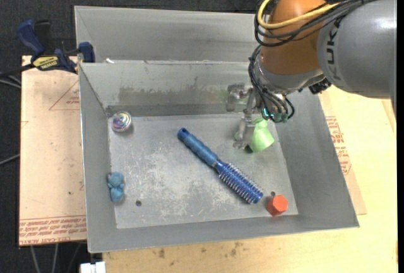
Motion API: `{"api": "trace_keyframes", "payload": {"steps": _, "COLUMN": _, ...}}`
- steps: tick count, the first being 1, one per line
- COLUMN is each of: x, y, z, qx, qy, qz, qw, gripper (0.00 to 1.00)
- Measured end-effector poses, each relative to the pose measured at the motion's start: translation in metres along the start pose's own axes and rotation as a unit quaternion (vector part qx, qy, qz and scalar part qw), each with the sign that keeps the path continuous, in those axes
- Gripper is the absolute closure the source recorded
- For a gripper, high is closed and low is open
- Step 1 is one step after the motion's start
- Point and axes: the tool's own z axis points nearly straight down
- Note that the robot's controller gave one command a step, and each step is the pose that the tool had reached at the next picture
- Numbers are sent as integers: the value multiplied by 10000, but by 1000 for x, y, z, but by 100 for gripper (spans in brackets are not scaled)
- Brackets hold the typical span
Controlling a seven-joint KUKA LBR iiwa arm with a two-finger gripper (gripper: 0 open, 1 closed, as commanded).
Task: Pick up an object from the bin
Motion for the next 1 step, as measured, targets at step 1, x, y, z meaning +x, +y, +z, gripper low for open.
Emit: {"api": "trace_keyframes", "payload": {"steps": 1, "x": -4, "y": -90, "z": 69, "qx": 9, "qy": -18, "qz": -1705, "qw": 9854, "gripper": 0}}
